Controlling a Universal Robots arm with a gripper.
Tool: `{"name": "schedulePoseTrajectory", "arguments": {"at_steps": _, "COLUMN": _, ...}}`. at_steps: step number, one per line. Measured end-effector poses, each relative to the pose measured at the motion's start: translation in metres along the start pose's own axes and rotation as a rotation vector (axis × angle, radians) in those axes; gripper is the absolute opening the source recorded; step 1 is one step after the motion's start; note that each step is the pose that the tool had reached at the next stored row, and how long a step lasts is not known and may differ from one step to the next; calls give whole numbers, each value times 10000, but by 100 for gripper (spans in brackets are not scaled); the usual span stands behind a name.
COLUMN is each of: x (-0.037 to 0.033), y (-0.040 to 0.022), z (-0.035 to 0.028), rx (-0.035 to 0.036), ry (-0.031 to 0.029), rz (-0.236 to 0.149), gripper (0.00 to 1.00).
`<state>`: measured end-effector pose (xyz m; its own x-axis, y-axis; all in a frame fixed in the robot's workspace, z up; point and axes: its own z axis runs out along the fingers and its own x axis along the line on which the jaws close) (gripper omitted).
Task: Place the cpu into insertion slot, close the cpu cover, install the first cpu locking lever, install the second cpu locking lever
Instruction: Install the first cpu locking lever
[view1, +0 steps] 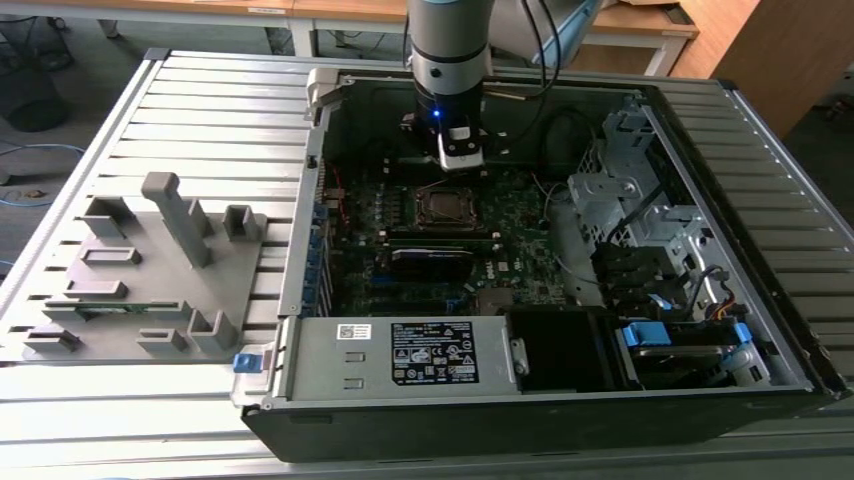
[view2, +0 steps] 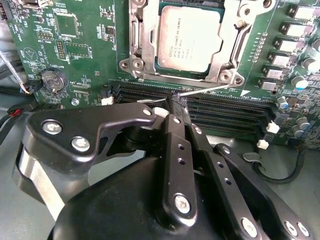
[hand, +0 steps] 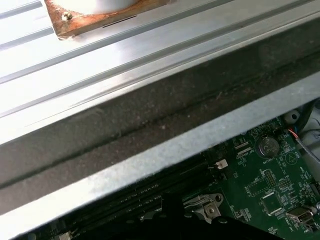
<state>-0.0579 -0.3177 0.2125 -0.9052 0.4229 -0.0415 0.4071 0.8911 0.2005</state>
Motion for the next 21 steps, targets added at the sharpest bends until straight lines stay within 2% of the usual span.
{"name": "schedulePoseTrajectory", "arguments": {"at_steps": 4, "x": 1, "y": -3, "z": 18, "rx": -5, "ry": -14, "rz": -2, "gripper": 11}}
{"name": "schedulePoseTrajectory", "arguments": {"at_steps": 10, "x": 2, "y": -13, "z": 66, "rx": -9, "ry": -120, "rz": -24, "gripper": 11}}
{"name": "schedulePoseTrajectory", "arguments": {"at_steps": 15, "x": 3, "y": -14, "z": 66, "rx": -5, "ry": -122, "rz": -24, "gripper": 11}}
{"name": "schedulePoseTrajectory", "arguments": {"at_steps": 16, "x": 4, "y": -16, "z": 77, "rx": 7, "ry": -189, "rz": -38, "gripper": 11}}
{"name": "schedulePoseTrajectory", "arguments": {"at_steps": 21, "x": 4, "y": -18, "z": 92, "rx": 149, "ry": -321, "rz": -73, "gripper": 11}}
